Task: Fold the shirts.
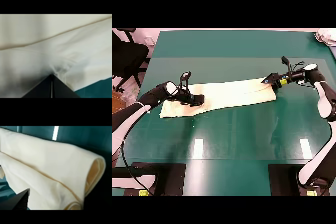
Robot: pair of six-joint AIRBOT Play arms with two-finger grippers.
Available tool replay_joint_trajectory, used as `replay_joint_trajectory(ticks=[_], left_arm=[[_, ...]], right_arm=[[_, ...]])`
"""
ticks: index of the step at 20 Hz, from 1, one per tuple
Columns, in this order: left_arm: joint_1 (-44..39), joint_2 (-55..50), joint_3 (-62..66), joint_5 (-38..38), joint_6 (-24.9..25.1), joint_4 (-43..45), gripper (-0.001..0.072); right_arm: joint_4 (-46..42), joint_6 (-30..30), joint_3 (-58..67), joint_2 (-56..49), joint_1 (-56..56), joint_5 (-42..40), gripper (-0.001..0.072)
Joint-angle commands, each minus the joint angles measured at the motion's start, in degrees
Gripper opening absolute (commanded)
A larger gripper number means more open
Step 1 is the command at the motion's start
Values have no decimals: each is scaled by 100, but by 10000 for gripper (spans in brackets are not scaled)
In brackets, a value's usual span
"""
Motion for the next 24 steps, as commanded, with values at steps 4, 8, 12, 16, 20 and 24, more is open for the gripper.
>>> replay_joint_trajectory(ticks=[4,8,12,16,20,24], left_arm=[[0,-7,133,131,0,0,21],[0,-11,212,407,2,0,21],[-131,-17,212,468,133,-44,21],[-693,-17,212,723,203,-20,21],[-1193,-31,212,1051,192,9,21],[-1357,-372,212,1445,149,-31,21]], right_arm=[[-33,192,79,-59,140,426,620],[120,229,79,-33,142,612,24],[186,205,79,208,142,608,23],[184,210,79,562,142,627,23],[190,223,81,752,140,590,23],[262,315,79,750,166,713,24]])
